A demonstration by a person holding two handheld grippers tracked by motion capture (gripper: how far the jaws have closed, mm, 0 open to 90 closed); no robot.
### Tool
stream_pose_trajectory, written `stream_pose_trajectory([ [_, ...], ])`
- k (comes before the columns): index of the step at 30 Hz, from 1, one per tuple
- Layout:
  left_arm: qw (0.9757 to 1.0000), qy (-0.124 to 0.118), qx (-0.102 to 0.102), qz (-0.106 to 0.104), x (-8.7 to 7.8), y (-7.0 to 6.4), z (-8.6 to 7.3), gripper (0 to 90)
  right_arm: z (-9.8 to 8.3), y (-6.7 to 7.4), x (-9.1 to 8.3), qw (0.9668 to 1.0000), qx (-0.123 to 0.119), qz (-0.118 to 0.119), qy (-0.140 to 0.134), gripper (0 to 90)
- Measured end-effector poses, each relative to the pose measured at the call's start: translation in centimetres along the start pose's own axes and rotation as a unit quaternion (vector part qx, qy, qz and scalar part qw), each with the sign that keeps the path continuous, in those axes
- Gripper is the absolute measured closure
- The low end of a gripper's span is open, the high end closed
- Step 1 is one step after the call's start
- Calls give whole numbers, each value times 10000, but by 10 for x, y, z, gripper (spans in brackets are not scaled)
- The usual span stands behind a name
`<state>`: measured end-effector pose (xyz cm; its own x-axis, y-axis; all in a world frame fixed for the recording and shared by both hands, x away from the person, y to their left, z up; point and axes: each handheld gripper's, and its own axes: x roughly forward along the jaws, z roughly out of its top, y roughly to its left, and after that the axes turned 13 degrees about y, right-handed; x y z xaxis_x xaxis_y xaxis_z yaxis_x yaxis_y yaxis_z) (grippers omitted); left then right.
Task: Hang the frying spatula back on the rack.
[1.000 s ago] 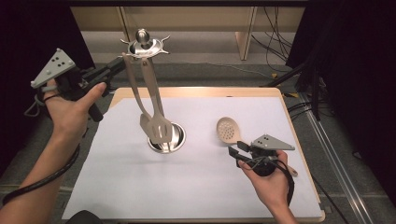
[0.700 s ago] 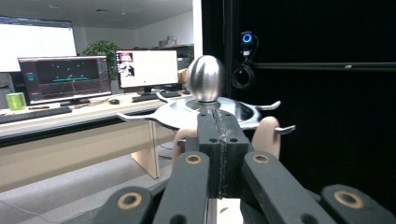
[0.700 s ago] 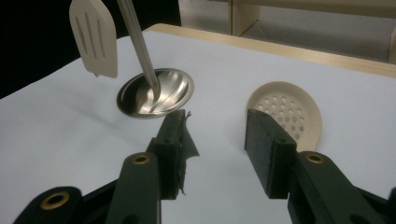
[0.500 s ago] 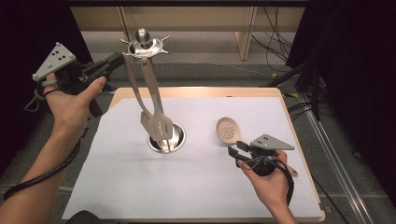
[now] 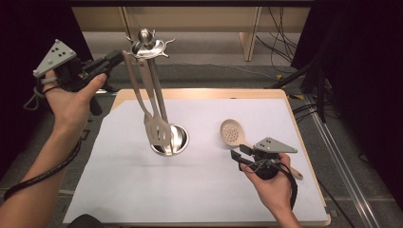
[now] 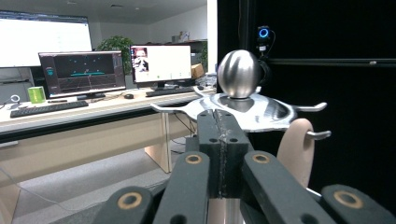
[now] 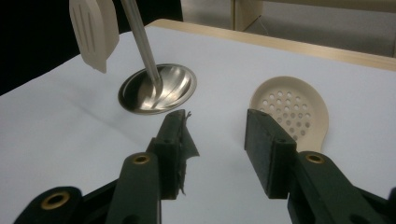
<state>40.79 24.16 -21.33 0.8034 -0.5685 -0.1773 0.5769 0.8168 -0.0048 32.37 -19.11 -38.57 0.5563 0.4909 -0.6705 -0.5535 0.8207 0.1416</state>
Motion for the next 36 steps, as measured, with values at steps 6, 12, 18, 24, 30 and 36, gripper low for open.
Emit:
stream_pose_trajectory([
  [6, 10000, 14, -14, 84, 4, 5, 1, 893, 0, 0, 3, 9999, -63, 53, -73, 594],
  [12, 9999, 35, -69, 129, 10, 11, 2, 893, 0, -1, 3, 9999, -127, 4, -67, 594],
  [18, 9998, 69, -77, 158, 13, 14, 4, 893, 0, -2, 3, 9999, -151, -36, -14, 594],
  [24, 9997, 77, -94, 193, 16, 16, 5, 893, 0, -1, 4, 9999, -117, 18, -48, 593],
  [30, 9996, 112, -79, 236, 21, 19, 6, 893, 0, -1, 4, 9999, -161, 19, -42, 593],
  [36, 9995, 150, -76, 263, 26, 21, 8, 893, 0, 0, 4, 9999, -136, 7, -40, 593],
])
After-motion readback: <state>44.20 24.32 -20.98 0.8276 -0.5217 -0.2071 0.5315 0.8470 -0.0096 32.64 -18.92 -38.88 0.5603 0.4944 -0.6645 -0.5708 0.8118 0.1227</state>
